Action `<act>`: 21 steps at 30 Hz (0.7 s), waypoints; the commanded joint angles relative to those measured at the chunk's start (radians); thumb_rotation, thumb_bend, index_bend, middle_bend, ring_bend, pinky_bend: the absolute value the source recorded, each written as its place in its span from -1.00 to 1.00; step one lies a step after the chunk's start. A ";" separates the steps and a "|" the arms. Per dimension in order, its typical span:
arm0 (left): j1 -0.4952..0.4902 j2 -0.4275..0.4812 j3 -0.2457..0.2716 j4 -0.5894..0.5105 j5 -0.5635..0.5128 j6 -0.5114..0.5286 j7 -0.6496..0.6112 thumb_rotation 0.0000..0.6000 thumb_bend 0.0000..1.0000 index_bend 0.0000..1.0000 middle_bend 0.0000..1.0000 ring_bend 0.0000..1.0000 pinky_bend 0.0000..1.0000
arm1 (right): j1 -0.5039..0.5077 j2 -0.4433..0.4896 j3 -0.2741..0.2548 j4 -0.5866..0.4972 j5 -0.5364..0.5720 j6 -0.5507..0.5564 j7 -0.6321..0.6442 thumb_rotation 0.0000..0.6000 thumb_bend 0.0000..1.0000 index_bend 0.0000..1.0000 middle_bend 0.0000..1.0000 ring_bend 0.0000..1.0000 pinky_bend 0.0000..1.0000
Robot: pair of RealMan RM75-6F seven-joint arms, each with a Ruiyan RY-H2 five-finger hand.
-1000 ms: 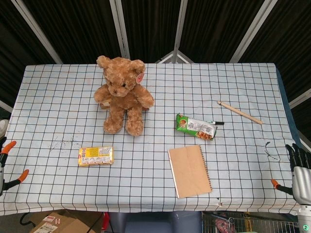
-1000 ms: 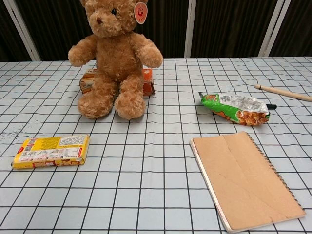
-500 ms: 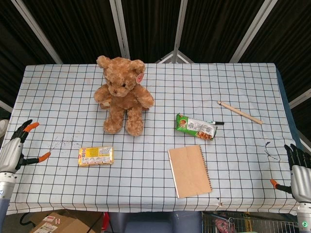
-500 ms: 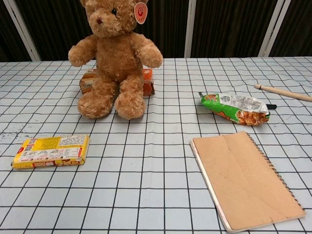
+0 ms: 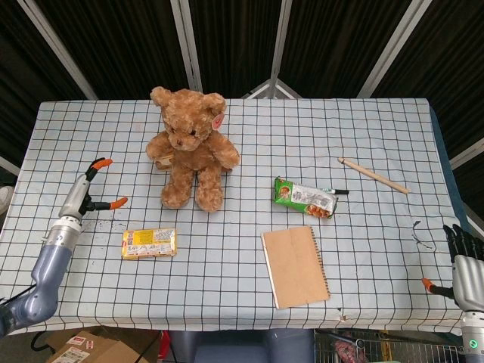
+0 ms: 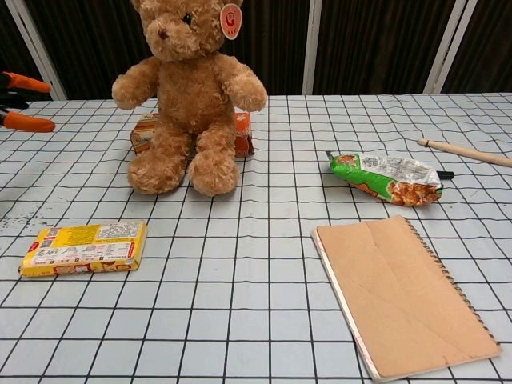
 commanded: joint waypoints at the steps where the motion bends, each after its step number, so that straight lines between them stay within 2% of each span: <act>1: -0.057 -0.084 -0.039 0.103 -0.026 -0.070 -0.086 1.00 -0.59 -0.70 -1.00 -1.00 -1.00 | 0.004 -0.002 0.004 0.007 0.012 -0.008 -0.001 1.00 -0.75 -1.00 -1.00 -1.00 -1.00; 13: -0.123 -0.258 -0.117 0.321 0.030 -0.085 -0.282 1.00 -0.63 -0.70 -0.98 -1.00 -1.00 | 0.013 -0.002 0.012 0.024 0.044 -0.030 0.012 1.00 -0.75 -1.00 -1.00 -1.00 -1.00; 21: -0.187 -0.315 -0.165 0.429 0.010 -0.136 -0.340 1.00 -0.63 -0.68 -0.92 -1.00 -1.00 | 0.019 -0.007 0.016 0.034 0.060 -0.042 0.011 1.00 -0.75 -1.00 -1.00 -1.00 -1.00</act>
